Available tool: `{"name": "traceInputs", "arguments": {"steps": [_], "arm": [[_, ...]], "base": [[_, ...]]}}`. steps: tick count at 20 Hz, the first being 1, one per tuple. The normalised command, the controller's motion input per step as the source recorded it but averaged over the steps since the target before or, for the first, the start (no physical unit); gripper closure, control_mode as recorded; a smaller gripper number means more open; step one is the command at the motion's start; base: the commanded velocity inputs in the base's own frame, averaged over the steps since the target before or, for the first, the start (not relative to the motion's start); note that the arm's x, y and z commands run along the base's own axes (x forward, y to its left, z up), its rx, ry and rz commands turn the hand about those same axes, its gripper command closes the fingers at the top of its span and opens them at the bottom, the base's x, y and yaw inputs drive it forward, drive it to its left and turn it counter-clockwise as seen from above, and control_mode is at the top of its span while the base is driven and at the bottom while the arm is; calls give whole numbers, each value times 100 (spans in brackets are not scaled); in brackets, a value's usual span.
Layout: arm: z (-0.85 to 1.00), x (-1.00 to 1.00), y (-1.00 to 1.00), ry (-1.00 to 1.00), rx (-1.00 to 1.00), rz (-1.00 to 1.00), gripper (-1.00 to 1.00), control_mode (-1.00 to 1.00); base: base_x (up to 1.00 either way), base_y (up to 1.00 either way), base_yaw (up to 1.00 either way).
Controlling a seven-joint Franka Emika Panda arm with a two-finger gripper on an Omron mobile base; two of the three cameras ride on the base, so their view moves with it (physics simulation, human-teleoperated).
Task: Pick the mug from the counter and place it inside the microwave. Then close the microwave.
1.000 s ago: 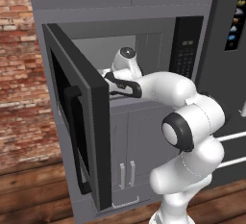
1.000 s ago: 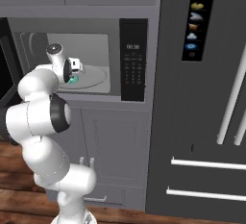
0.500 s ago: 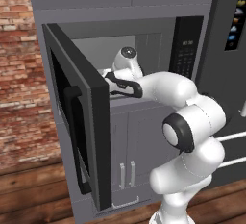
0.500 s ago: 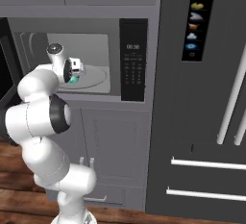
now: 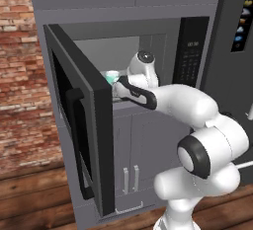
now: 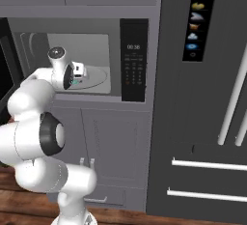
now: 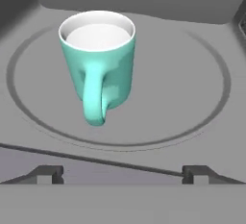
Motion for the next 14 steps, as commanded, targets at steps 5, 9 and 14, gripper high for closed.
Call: {"name": "traceInputs", "arguments": {"steps": [5, 9, 14], "arm": [[13, -58, -29, 0, 6, -5, -100, -100], [27, -59, -24, 1, 3, -4, -100, -100], [33, -66, -17, 1, 2, -2, -100, -100]], "base": [[0, 0, 0], [0, 0, 0], [0, 0, 0]]}}
